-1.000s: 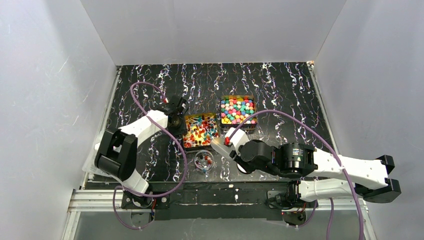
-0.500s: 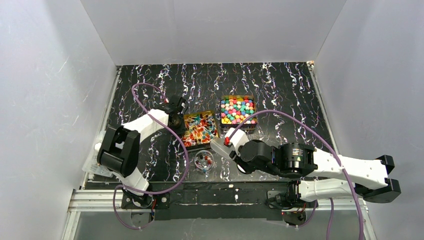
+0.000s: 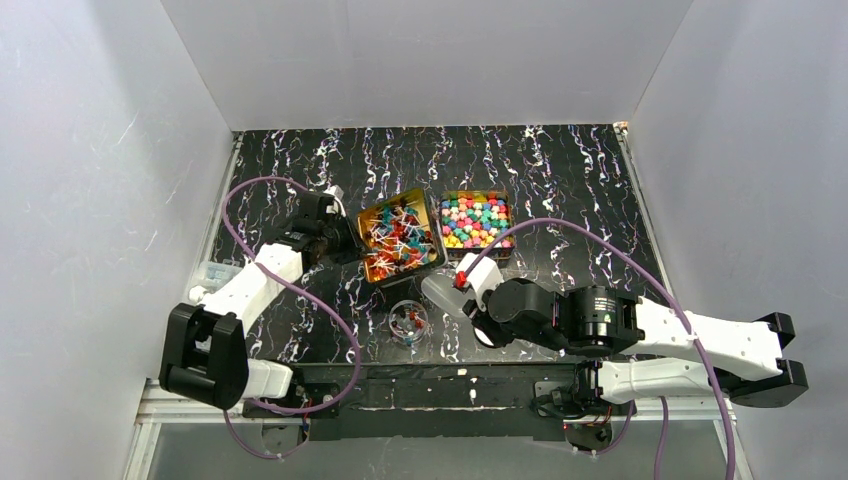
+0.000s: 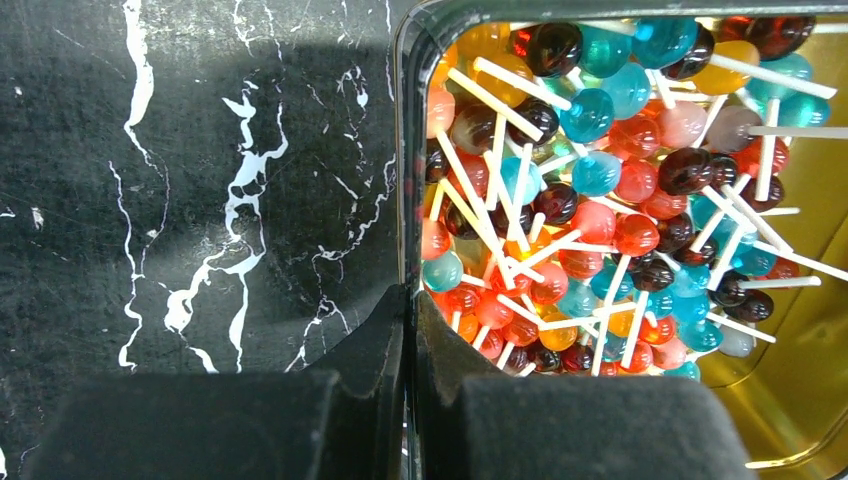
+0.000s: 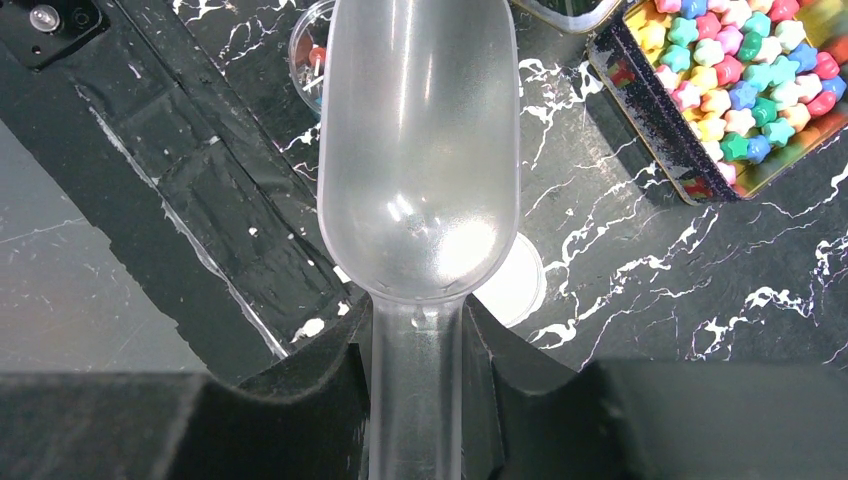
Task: Pack the candies
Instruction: Adjust the storage box at the center of the board.
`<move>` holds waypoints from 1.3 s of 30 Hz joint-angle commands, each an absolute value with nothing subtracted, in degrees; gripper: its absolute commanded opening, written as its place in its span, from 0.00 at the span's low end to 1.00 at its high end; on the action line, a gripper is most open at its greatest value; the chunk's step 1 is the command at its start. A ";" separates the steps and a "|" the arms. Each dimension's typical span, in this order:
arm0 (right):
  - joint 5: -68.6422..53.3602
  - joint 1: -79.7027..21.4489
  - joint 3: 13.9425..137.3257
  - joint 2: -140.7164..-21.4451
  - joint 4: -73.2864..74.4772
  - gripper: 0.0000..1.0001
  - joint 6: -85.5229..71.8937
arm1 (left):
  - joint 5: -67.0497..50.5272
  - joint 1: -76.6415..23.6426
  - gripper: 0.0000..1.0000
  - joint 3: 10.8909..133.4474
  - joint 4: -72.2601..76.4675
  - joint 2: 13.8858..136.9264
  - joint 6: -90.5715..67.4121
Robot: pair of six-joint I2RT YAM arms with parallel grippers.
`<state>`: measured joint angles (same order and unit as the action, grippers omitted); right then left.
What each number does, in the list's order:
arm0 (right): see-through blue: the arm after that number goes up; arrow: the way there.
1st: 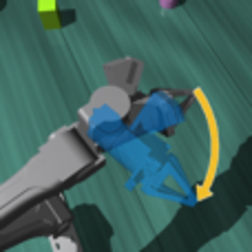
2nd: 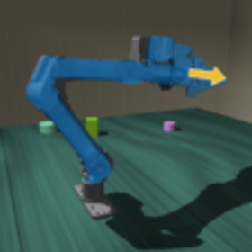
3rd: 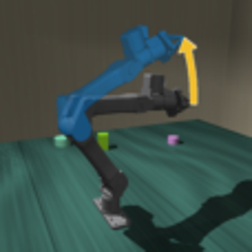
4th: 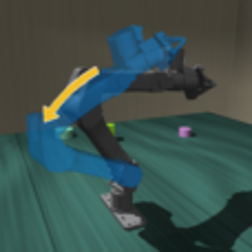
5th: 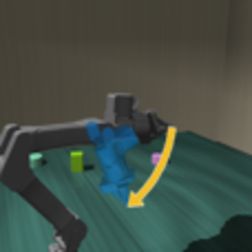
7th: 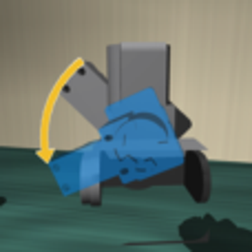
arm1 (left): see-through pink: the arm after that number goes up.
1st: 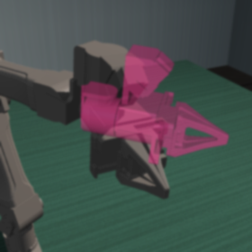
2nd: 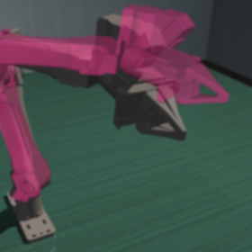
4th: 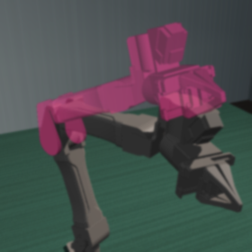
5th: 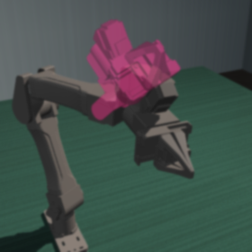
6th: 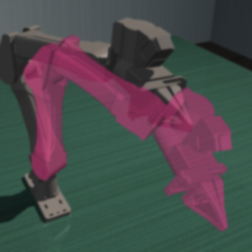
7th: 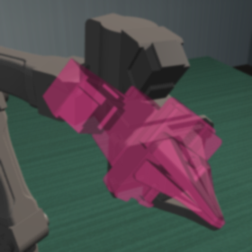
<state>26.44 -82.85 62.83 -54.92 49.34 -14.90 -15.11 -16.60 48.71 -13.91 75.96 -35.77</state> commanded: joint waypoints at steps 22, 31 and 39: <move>26.99 -82.62 64.83 -55.94 47.13 0.01 -15.46 | 3.50 -22.68 0.00 54.39 -21.25 86.12 -36.14; 28.31 -82.62 65.04 -57.44 48.50 0.01 -16.08 | 8.66 -26.02 0.03 58.43 -23.66 90.54 -35.61; 32.51 -82.45 68.11 -61.08 51.91 0.01 -15.99 | 9.14 -26.80 0.14 60.02 -25.72 90.44 -35.29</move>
